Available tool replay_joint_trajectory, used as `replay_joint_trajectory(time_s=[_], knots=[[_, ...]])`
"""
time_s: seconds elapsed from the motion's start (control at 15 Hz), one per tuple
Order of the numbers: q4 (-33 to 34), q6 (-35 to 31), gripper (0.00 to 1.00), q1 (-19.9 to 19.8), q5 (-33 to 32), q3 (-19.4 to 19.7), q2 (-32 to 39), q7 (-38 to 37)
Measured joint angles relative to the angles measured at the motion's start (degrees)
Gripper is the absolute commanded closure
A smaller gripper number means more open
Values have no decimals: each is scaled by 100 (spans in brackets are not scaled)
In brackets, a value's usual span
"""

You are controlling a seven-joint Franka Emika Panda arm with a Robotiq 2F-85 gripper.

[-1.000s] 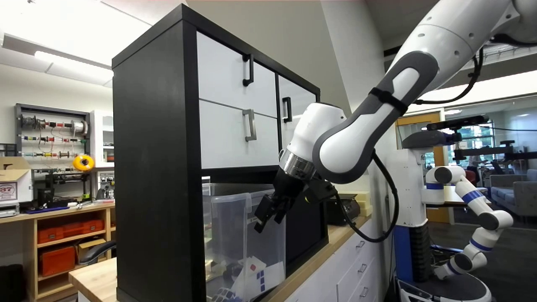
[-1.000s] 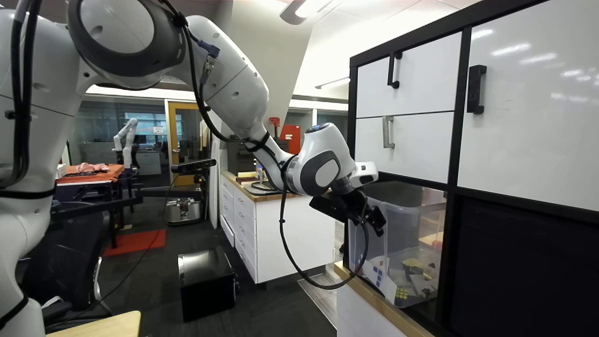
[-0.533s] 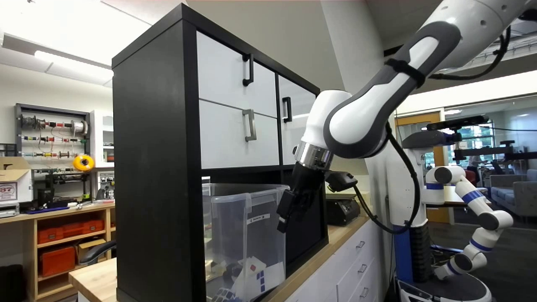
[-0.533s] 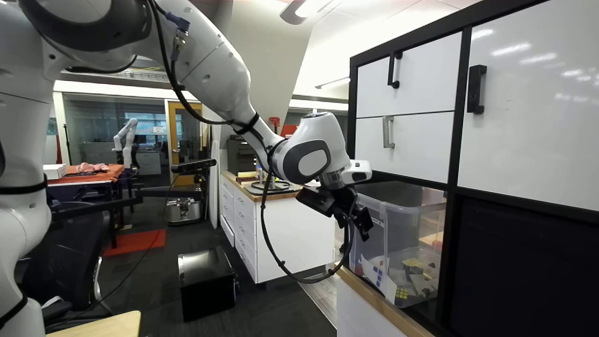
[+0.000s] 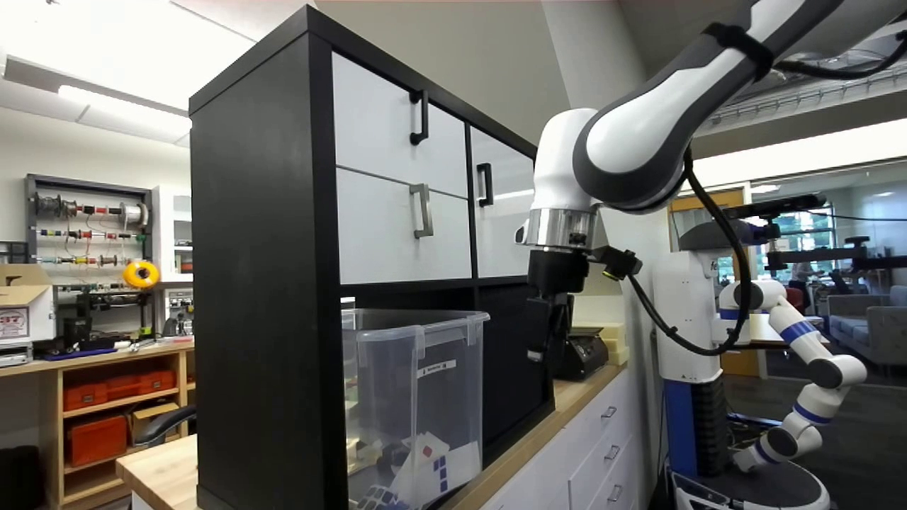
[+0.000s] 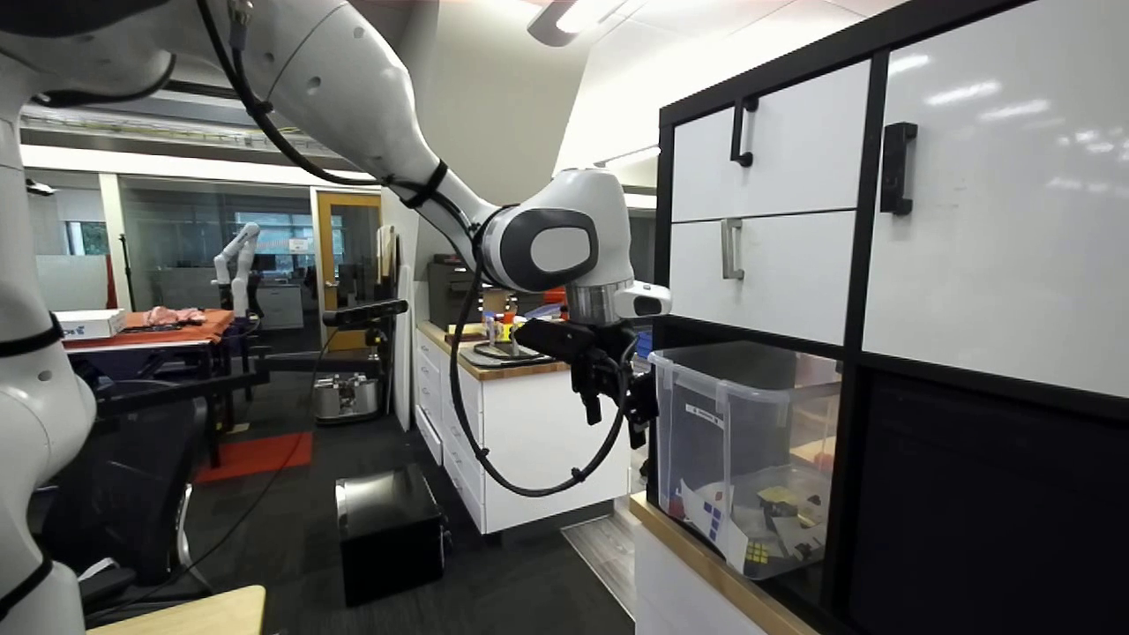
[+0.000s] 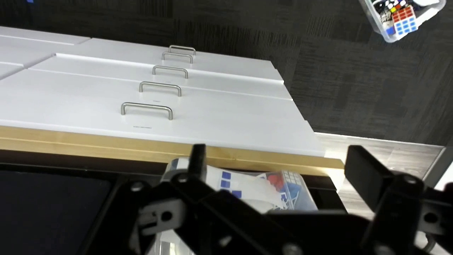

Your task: Push the storage box into the bottom of the black and white cabinet

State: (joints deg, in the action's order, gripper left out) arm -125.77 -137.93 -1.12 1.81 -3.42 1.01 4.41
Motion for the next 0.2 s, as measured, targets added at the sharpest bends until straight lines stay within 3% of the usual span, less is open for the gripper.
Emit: replay_joint_trajectory(time_s=[0.2], knots=[[-46,216,0,12,-17,9,-164,0]])
